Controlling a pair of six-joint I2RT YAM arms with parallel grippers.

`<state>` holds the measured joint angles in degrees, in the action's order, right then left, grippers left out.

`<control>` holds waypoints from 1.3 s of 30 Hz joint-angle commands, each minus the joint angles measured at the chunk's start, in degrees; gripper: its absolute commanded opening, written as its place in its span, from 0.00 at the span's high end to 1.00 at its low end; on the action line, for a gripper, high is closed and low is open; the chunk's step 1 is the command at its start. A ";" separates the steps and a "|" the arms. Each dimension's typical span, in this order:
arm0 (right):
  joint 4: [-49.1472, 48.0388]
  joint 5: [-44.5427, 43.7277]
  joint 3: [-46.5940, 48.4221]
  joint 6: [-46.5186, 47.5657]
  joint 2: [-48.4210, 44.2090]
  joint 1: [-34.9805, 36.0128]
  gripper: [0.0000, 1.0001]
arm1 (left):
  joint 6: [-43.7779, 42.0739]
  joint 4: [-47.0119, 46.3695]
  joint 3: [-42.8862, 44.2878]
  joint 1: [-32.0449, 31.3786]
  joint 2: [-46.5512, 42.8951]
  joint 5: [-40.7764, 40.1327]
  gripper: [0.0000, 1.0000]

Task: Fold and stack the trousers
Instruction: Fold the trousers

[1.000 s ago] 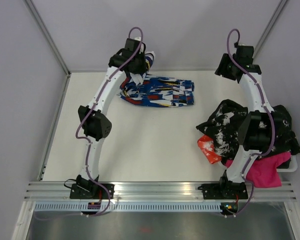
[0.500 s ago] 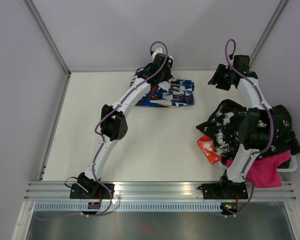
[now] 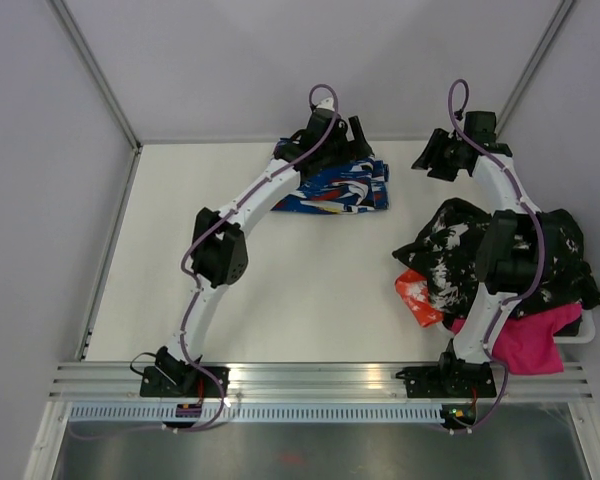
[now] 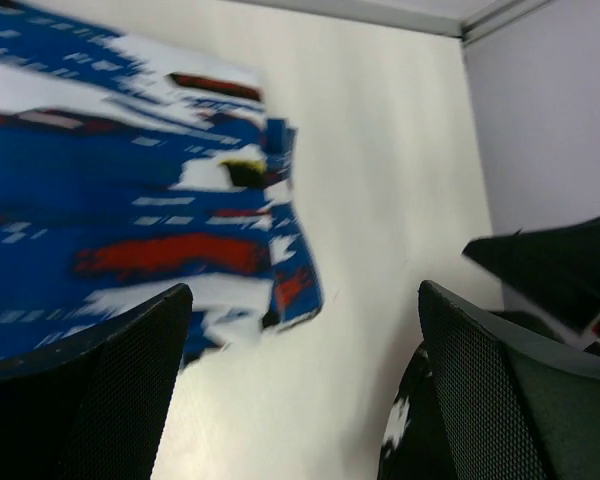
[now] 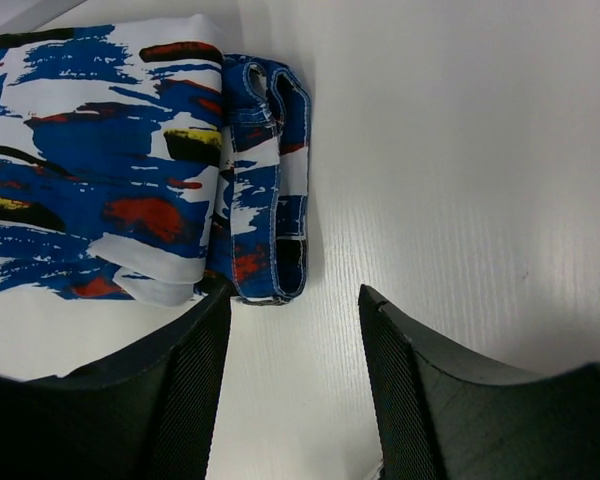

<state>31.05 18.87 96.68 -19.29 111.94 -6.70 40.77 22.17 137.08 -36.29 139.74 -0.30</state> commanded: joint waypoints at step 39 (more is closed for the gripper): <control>-7.32 -4.02 10.97 -14.91 18.58 16.81 0.76 | -10.10 -2.22 -43.47 30.76 -29.97 17.34 0.07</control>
<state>22.76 13.63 104.03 -34.13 130.47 10.15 31.20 22.13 93.97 -5.50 109.84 14.31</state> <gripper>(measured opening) 0.309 0.932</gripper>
